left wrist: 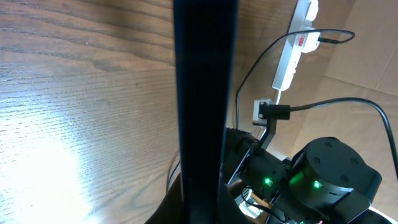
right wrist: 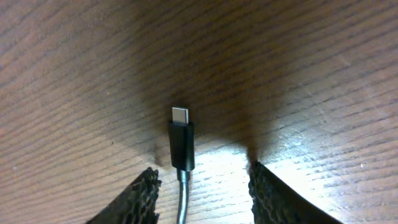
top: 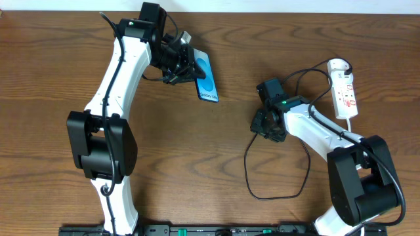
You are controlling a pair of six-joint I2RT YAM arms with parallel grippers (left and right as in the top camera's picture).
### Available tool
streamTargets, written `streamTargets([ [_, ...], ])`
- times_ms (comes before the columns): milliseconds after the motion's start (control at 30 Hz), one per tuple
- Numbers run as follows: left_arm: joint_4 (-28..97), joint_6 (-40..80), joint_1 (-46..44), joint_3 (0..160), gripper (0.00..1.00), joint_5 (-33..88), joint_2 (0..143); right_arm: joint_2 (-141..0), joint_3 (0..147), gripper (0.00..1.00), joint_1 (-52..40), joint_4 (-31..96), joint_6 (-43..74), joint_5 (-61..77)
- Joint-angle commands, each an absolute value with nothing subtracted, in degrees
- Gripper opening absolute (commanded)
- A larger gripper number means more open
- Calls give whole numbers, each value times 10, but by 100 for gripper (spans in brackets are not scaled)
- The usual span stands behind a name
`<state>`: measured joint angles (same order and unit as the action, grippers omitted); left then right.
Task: Plug charger to phone and switch on socket
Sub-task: 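Lower the right gripper onto the USB-C cable plug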
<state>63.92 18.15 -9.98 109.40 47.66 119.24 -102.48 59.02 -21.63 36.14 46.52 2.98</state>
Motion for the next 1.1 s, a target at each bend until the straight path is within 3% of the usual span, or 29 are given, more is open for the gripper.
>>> streamTargets([
  [0,640,174,-101,1097,7,485,1176,-1028,588,41,-219,362,469,29],
  [767,640,174,-101,1097,7,485,1176,-1059,587,27,-236,352,489,55],
  [1067,640,174,-101,1097,7,486,1176,-1059,587,26,-236,351,488,35],
])
